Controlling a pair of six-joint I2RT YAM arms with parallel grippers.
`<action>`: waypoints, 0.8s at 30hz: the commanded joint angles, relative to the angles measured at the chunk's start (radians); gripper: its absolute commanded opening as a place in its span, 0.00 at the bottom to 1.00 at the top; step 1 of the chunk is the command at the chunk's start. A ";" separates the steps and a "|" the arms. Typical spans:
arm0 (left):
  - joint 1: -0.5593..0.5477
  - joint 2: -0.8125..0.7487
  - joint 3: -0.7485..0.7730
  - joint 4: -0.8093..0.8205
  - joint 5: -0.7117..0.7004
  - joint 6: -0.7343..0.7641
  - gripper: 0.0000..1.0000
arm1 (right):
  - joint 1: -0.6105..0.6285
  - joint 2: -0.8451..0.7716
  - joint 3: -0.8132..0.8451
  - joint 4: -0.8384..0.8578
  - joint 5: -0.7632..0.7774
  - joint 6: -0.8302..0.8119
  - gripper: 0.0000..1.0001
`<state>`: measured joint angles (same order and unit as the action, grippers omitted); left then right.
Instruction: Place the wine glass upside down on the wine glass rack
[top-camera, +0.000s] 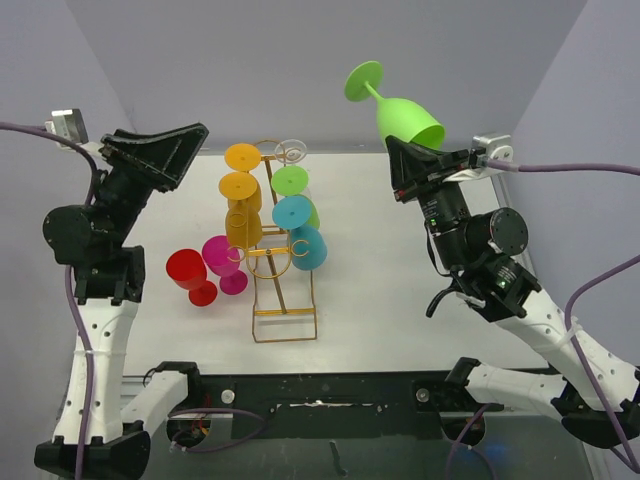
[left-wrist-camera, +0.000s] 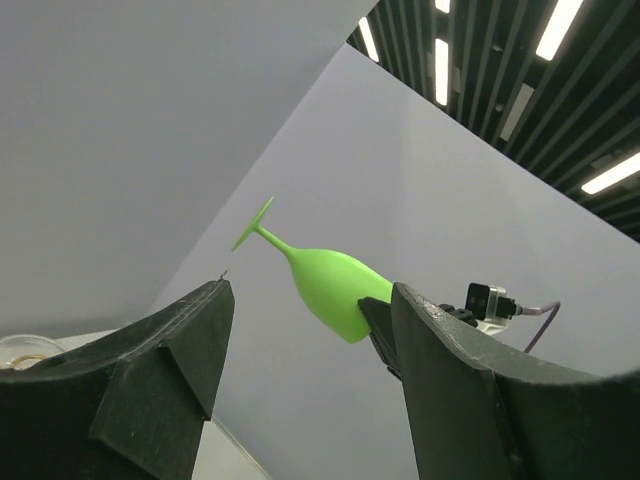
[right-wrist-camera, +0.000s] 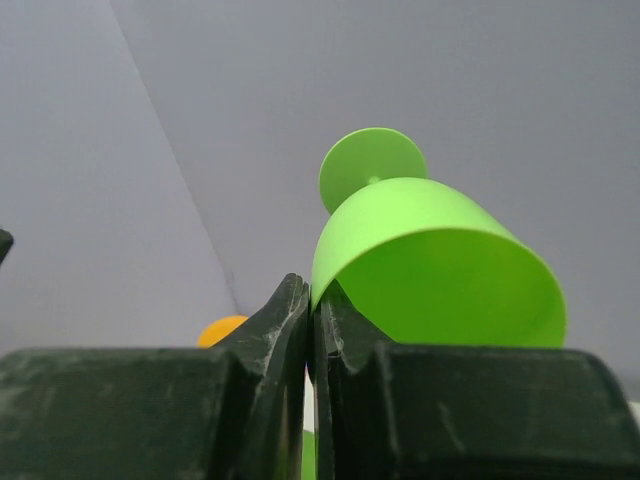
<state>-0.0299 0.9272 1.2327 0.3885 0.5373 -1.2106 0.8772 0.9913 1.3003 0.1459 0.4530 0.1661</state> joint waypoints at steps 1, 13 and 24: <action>-0.057 0.043 0.015 0.138 -0.035 -0.101 0.61 | -0.003 0.028 -0.039 0.331 -0.075 -0.039 0.00; -0.411 0.114 0.037 0.005 -0.341 0.028 0.61 | 0.027 0.137 -0.003 0.439 -0.235 0.070 0.00; -0.570 0.129 -0.048 0.083 -0.519 0.019 0.61 | 0.211 0.175 -0.036 0.507 -0.160 -0.022 0.00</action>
<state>-0.5781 1.0618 1.1873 0.4019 0.1131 -1.1969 1.0733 1.1534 1.2591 0.5575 0.2695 0.1673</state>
